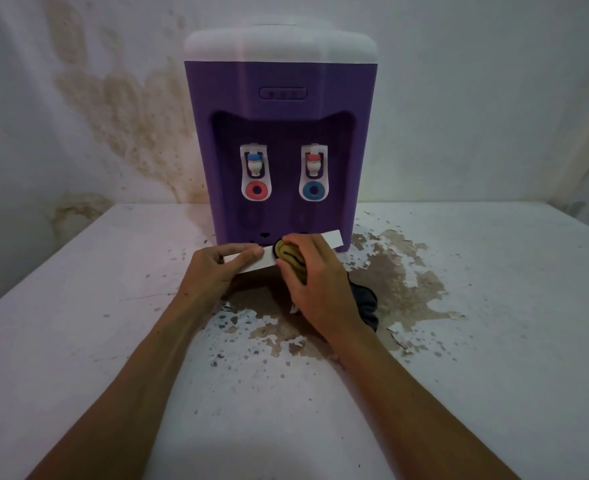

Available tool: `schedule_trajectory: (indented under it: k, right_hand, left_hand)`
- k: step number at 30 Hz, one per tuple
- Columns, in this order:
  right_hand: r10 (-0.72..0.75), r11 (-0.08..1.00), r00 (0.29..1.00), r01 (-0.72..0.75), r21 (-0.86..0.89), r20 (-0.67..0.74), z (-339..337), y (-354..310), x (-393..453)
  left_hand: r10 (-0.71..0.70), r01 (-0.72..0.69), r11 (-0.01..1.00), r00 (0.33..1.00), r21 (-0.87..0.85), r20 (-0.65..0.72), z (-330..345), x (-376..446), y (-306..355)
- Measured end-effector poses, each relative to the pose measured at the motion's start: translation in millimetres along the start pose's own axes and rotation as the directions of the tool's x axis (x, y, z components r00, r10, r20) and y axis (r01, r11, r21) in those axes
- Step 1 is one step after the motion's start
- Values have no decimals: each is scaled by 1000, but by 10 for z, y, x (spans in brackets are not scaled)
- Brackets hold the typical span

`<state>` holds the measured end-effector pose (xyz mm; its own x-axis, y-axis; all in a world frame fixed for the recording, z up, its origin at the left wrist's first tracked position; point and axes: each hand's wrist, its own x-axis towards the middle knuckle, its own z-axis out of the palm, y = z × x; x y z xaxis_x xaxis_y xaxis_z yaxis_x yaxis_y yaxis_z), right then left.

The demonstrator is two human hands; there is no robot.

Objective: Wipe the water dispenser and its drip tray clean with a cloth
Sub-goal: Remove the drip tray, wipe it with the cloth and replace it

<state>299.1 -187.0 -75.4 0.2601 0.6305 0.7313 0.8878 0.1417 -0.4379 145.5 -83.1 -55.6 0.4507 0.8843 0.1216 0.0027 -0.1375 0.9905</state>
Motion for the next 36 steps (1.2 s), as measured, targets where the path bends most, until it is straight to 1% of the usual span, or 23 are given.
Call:
schedule_trajectory:
  k: [2, 5, 8, 11, 14, 17, 19, 23, 26, 31, 33, 36]
  right_hand:
    - [61, 998, 998, -61, 2, -7, -34, 63, 35]
    - [233, 972, 969, -235, -10, -85, -95, 191, 82]
    - [350, 931, 923, -362, -50, -161, -158, 329, 90]
    - [395, 910, 894, -412, -42, -211, -192, 367, 96]
    - [364, 921, 912, -383, -73, -190, -152, 301, 64]
    - [279, 956, 950, -289, -56, -142, -96, 173, 19]
    - [202, 977, 973, -208, -38, -114, -58, 84, -6]
    - [88, 996, 994, -89, -14, -61, -19, -30, -38]
    - [16, 999, 999, -17, -32, -38, -34, -71, -38]
    - [-116, 992, 993, 116, -46, 8, 25, -194, -70]
    - [-109, 993, 994, 109, -32, 6, 38, -210, -63]
    - [-35, 999, 998, 34, -22, -46, 27, -205, -15]
  left_hand:
    - [2, -1, 999, 1000, 46, -22, 6, 23, -20]
    - [13, -10, 993, 999, 121, -30, 9, 31, -27]
    - [-2, 3, 998, 1000, 68, -9, 10, 22, -5]
    - [9, -9, 999, 1000, 44, -3, 27, -22, 40]
    - [39, -37, 998, 999, 56, -27, 77, -50, 71]
    - [46, -42, 997, 997, 59, -57, 115, -47, 62]
    - [30, -27, 998, 998, 50, -53, 114, -62, 51]
    - [-50, 50, 999, 998, -3, 40, 74, -76, 46]
    - [-89, 97, 994, 988, -59, 124, 43, -80, 73]
    - [-83, 131, 967, 972, -217, 220, 20, -101, 124]
    - [-74, 135, 958, 968, -252, 240, 6, -97, 126]
    - [-101, 172, 941, 965, -292, 243, -22, -86, 134]
